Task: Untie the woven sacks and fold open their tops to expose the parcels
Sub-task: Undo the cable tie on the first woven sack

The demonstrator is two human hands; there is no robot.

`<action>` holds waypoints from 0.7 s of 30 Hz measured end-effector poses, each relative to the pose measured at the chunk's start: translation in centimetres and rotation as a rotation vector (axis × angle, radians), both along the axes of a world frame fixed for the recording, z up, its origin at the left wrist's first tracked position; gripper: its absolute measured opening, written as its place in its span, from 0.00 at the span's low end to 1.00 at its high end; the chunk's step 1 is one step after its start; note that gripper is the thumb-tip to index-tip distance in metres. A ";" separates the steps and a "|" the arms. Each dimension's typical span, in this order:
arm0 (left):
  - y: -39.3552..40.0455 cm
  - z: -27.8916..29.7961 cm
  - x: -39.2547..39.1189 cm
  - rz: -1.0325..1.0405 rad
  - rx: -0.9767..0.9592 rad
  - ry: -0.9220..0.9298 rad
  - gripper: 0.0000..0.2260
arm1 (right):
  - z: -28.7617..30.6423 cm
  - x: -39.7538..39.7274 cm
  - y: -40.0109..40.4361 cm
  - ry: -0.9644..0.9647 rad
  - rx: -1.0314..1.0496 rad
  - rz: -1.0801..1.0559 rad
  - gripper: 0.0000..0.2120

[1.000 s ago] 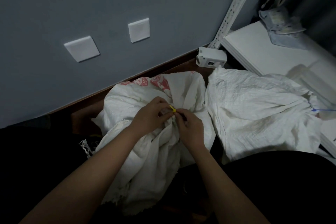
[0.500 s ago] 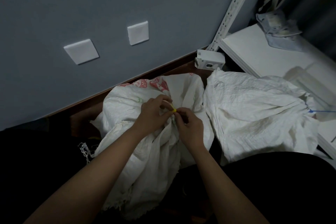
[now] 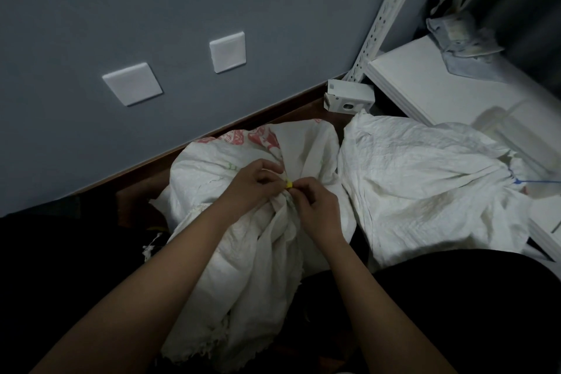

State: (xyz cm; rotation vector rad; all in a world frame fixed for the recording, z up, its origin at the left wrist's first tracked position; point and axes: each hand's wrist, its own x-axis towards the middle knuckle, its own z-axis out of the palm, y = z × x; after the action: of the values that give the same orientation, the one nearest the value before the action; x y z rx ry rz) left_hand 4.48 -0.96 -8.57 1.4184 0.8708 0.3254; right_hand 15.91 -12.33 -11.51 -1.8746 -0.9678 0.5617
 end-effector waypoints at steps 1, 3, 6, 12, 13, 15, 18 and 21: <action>0.1 0.1 -0.1 0.007 -0.029 -0.007 0.09 | 0.1 0.1 0.1 -0.011 0.002 0.007 0.02; 0.2 0.4 -0.1 0.010 -0.063 -0.013 0.09 | 0.1 0.1 0.2 -0.027 0.005 0.006 0.02; 0.2 0.5 0.1 0.025 -0.119 -0.014 0.09 | 0.2 0.0 0.1 -0.038 0.018 0.002 0.02; 0.0 0.5 0.1 0.066 -0.181 -0.018 0.12 | 0.0 -0.2 0.0 -0.105 0.061 0.000 0.01; -0.1 0.5 0.0 0.082 -0.187 -0.028 0.12 | -0.3 0.0 -0.1 -0.139 0.045 0.011 0.01; 0.0 0.5 -0.2 0.150 -0.230 -0.070 0.12 | -0.8 0.4 -0.2 -0.188 -0.040 0.023 0.02; 0.7 0.9 -0.7 0.195 -0.203 -0.083 0.13 | -1.1 1.2 -0.5 -0.202 -0.116 0.014 0.05; 1.2 1.7 -0.8 0.135 -0.032 -0.029 0.12 | 0.9 1.7 0.2 -0.132 -0.153 -0.087 0.17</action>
State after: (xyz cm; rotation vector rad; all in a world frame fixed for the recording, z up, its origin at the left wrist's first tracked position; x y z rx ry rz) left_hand 3.69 0.27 -6.84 1.3254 0.9460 0.4315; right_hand 17.64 -12.09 -10.63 -2.1025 -0.9450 0.4755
